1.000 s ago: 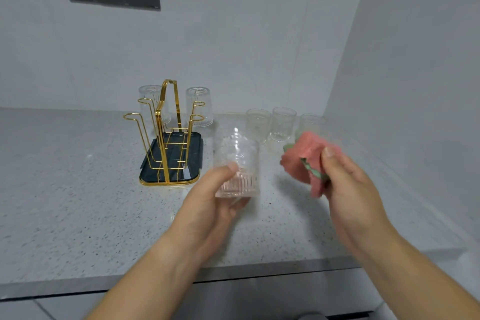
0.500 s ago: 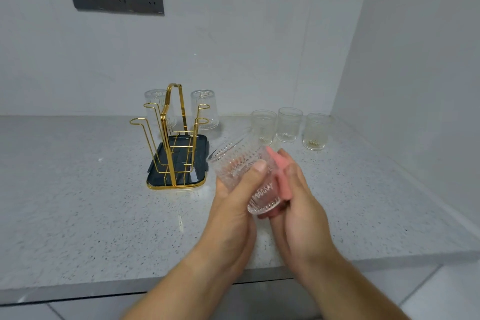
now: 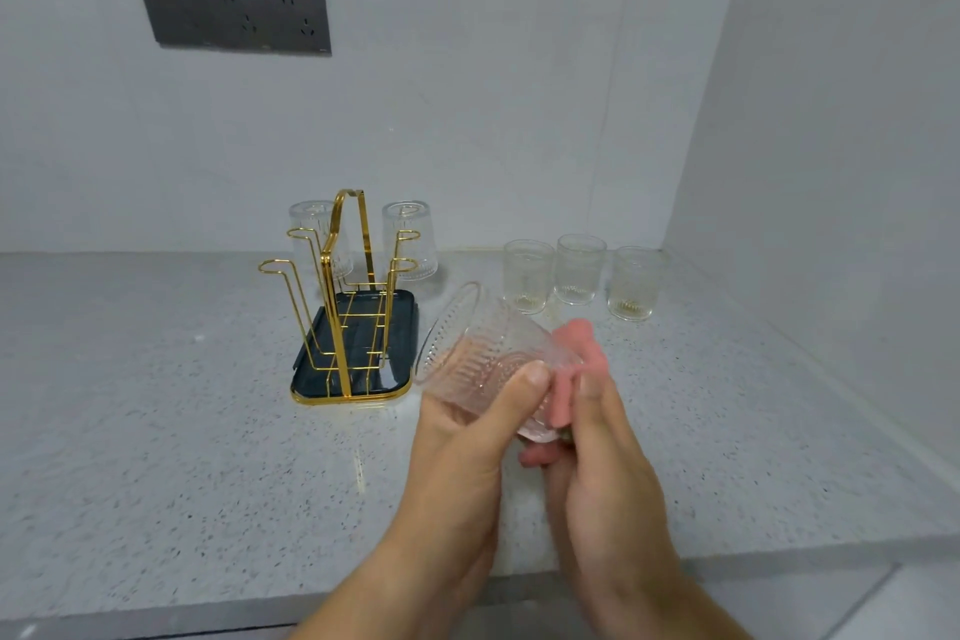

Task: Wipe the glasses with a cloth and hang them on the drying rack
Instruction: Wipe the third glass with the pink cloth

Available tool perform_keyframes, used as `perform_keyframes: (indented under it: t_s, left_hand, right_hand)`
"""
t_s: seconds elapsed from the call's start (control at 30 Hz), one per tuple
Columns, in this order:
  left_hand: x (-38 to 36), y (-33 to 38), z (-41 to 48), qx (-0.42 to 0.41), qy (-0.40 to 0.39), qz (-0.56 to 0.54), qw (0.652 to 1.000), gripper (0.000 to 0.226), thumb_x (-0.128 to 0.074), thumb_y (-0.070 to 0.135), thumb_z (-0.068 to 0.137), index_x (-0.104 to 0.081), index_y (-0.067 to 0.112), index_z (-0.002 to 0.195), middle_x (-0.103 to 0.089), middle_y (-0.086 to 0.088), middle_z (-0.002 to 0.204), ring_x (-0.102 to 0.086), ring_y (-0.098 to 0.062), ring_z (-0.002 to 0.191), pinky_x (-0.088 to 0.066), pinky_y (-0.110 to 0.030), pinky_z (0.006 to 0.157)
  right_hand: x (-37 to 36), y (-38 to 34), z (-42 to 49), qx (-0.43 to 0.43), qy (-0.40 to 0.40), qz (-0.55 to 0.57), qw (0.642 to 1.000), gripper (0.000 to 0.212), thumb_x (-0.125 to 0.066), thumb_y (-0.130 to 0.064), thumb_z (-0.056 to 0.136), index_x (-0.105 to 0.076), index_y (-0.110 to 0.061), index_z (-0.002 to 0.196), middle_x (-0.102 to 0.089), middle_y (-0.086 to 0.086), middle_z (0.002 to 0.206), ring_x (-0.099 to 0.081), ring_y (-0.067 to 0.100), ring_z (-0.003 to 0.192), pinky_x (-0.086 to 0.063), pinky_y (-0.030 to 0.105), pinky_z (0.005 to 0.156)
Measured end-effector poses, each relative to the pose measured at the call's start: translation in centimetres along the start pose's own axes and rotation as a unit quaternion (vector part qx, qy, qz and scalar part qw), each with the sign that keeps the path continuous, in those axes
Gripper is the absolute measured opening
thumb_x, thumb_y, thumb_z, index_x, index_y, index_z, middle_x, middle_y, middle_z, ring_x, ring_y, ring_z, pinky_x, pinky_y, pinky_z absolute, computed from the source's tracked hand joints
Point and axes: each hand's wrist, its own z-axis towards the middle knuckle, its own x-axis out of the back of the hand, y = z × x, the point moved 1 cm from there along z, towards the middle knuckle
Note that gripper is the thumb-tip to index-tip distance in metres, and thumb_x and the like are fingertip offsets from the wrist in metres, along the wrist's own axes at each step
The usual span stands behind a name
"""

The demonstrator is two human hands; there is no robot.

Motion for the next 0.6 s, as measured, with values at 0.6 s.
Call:
perform_keyframes:
  t_s: [0.6]
  left_hand:
    - [0.2,-0.2,0.0,-0.027,-0.052,0.079,0.995,0.042,-0.082,0.003,0.08,-0.07,0.005,0.121,-0.078,-0.012,0.115,-0.074,-0.023,0.111,-0.057,-0.023,0.089]
  right_hand:
    - [1.6,-1.9,2.3,-0.15,-0.011,0.241,0.959,0.057,-0.037,-0.044,0.107,-0.072,-0.002,0.122,-0.073,0.021,0.123,-0.071,0.033,0.116,-0.042,0.051,0.115]
